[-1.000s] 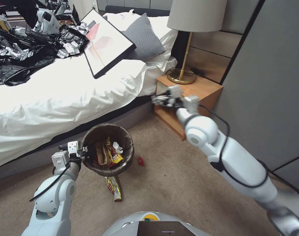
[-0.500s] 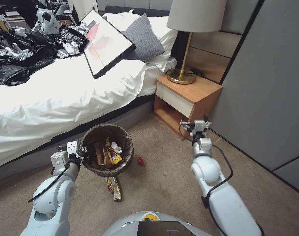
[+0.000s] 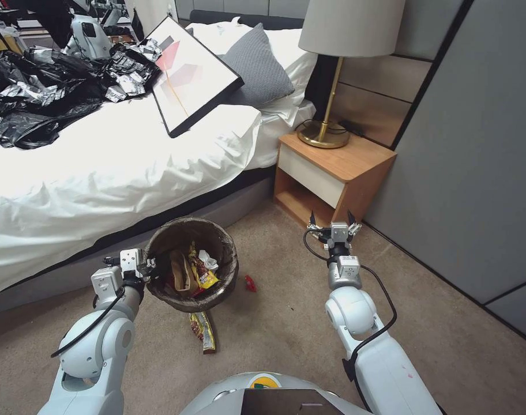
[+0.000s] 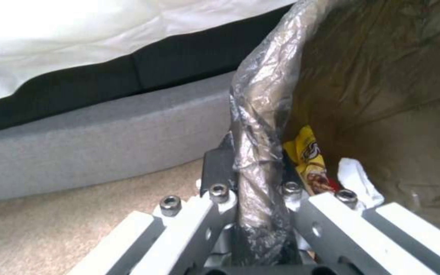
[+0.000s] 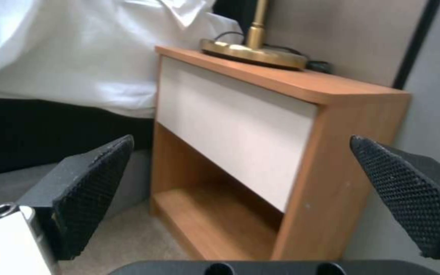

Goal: Pick up the trash bin, then pick up the garbage from the floor and place it into the trash bin.

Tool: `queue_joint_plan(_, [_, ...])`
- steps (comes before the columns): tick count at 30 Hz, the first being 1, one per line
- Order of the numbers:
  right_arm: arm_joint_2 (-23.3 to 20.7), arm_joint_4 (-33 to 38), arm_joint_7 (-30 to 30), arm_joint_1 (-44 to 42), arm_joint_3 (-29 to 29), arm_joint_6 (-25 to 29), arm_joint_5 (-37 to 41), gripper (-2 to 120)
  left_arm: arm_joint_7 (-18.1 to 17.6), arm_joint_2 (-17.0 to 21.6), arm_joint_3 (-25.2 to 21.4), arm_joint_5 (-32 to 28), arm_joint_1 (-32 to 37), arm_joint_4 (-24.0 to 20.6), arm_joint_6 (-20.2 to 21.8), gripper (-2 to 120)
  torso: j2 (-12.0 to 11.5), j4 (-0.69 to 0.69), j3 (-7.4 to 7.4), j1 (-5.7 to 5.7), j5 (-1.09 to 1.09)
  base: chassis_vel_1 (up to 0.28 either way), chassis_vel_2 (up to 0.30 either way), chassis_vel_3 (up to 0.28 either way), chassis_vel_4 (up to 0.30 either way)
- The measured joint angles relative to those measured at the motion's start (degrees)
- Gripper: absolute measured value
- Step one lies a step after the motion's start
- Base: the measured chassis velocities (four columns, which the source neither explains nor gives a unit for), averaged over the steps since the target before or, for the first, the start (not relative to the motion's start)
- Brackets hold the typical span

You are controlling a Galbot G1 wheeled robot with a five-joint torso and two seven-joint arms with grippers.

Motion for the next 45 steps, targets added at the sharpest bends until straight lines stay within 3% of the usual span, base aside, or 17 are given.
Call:
queue_joint_plan(38, [-2.6,-0.6,1.0,1.5,-1.4,-3.0,2.6,100,1.2,-0.1,-1.0,0.3,-0.7,1.5,0.0,0,0.0,0.01,0.00,0.00,0.01,0.053,0.052,0.050,0.054])
queue_joint_plan(43, [-3.6,1.1,0.5,1.4,-0.8,-5.2,4.0,100,2.1,-0.1,-1.1,1.2,-0.6,1.6,-0.1,0,0.0,-0.02,0.00,0.00,0.01,0.000,0.000,0.000,0.000])
queue_joint_plan(45, [-5.0,1.8,1.9,4.0,-1.7,-10.6,8.2,100,2.2,-0.1,-1.0,1.7,-0.7,1.8,-0.2,0,0.0,-0.03,0.00,0.00,0.02,0.000,0.000,0.000,0.000])
